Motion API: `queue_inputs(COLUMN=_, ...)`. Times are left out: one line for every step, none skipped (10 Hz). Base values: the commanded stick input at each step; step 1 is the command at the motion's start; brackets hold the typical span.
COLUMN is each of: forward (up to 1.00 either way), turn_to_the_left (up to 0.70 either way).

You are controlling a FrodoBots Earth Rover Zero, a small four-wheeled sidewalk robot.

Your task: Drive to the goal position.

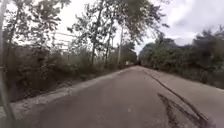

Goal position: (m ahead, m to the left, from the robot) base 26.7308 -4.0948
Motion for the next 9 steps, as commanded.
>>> queue_inputs(forward=0.70, turn_to_the_left=-0.11)
queue_inputs(forward=0.70, turn_to_the_left=-0.28)
queue_inputs(forward=0.70, turn_to_the_left=-0.34)
queue_inputs(forward=0.70, turn_to_the_left=-0.34)
queue_inputs(forward=0.70, turn_to_the_left=-0.33)
queue_inputs(forward=0.70, turn_to_the_left=-0.05)
queue_inputs(forward=0.70, turn_to_the_left=0.00)
queue_inputs(forward=0.70, turn_to_the_left=0.00)
queue_inputs(forward=0.70, turn_to_the_left=0.00)
